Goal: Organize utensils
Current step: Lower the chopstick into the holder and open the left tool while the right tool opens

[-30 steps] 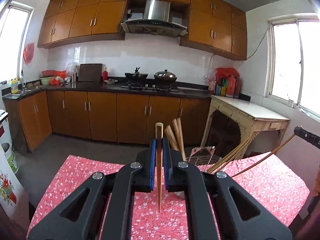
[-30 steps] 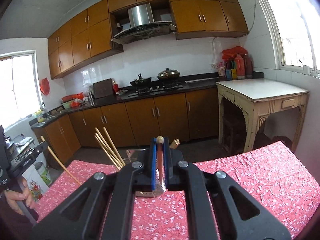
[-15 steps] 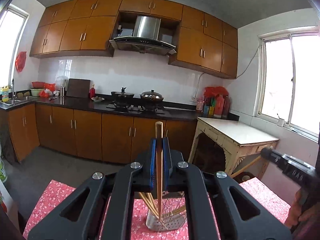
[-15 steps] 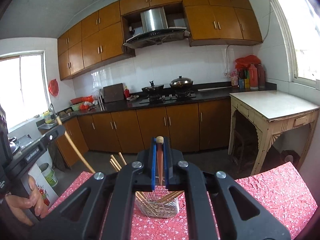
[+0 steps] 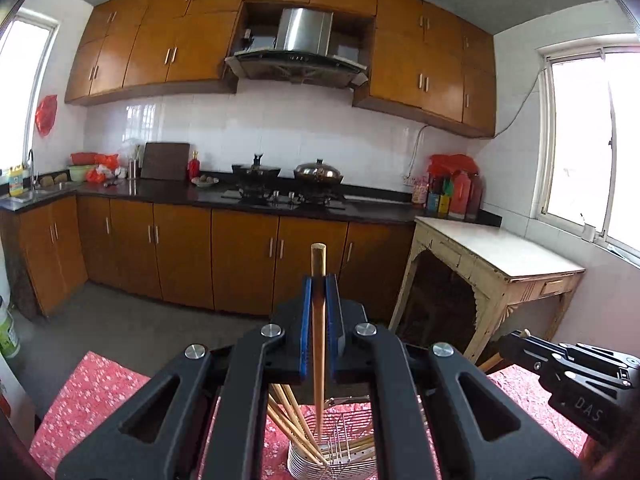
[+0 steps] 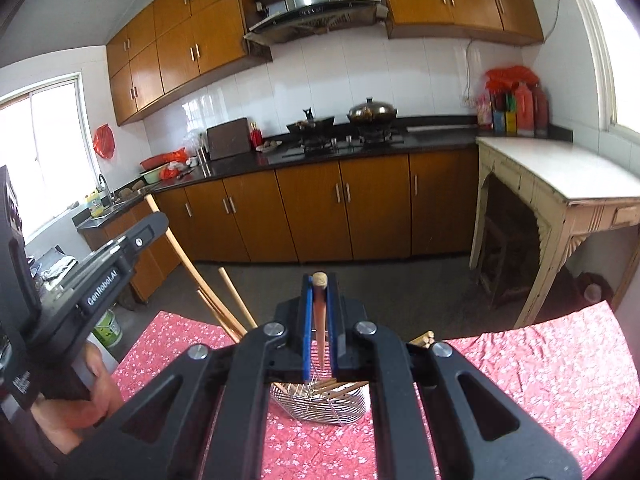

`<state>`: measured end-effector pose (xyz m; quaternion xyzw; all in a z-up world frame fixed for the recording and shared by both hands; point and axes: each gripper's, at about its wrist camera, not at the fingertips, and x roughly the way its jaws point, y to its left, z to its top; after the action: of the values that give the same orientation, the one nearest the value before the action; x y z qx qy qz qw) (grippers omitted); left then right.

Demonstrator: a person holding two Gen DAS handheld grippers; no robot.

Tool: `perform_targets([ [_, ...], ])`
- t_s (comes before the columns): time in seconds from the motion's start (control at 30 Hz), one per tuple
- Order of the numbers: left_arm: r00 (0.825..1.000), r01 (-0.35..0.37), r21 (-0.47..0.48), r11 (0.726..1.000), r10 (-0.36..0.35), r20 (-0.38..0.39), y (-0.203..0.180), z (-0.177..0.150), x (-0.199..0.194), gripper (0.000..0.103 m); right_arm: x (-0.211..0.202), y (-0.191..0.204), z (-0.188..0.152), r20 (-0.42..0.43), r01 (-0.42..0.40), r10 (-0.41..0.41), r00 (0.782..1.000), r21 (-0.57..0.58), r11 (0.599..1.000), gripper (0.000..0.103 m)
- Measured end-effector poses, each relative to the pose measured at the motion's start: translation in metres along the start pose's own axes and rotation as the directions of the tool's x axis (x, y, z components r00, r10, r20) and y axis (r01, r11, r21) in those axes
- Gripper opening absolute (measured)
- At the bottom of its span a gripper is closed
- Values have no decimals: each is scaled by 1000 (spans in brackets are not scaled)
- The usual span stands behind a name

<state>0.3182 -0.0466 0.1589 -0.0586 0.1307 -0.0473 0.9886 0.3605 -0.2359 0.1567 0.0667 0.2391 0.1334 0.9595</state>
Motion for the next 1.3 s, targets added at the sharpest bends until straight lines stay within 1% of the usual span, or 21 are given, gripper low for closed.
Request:
perform_targets([
  [0.37, 999, -8, 4, 1000, 8, -50, 4, -10, 18, 7, 37, 0, -1, -70, 3, -3, 998, 3, 1000, 7],
  [0.6, 998, -2, 11, 1000, 3, -68, 2, -10, 24, 7, 47, 3, 1, -76, 18, -17, 997, 2, 1000, 7],
  [0.73, 998, -9, 15, 1000, 10, -66, 2, -7, 25, 9, 50, 3, -1, -63, 49, -49, 997, -4, 999, 10],
  [0.77, 998, -8, 14, 1000, 9, -66, 3, -6, 24, 20, 49, 3, -2, -59, 53, -53, 997, -3, 999, 17],
  [0.8, 998, -15, 11, 1000, 16, -63, 5, -5, 23, 32, 49, 2, -2, -55, 59, -59, 997, 0, 998, 30],
  [0.83, 998, -27, 7, 1000, 27, -53, 6, -6, 20, 57, 46, 1, -3, -39, 76, -75, 996, 4, 997, 38],
  [0.87, 999, -39, 1, 999, 39, -30, 8, -5, 15, 65, 43, 1, -3, -28, 87, -86, 996, 4, 996, 46],
  [1.23, 996, -84, 11, 996, 85, -9, 21, 1, -6, 66, 18, -11, -1, 6, 126, -126, 992, 19, 992, 53],
  [1.3, 996, -92, 11, 996, 92, -8, 25, 2, -12, 66, 12, -13, -1, 12, 130, -130, 991, 24, 991, 55],
])
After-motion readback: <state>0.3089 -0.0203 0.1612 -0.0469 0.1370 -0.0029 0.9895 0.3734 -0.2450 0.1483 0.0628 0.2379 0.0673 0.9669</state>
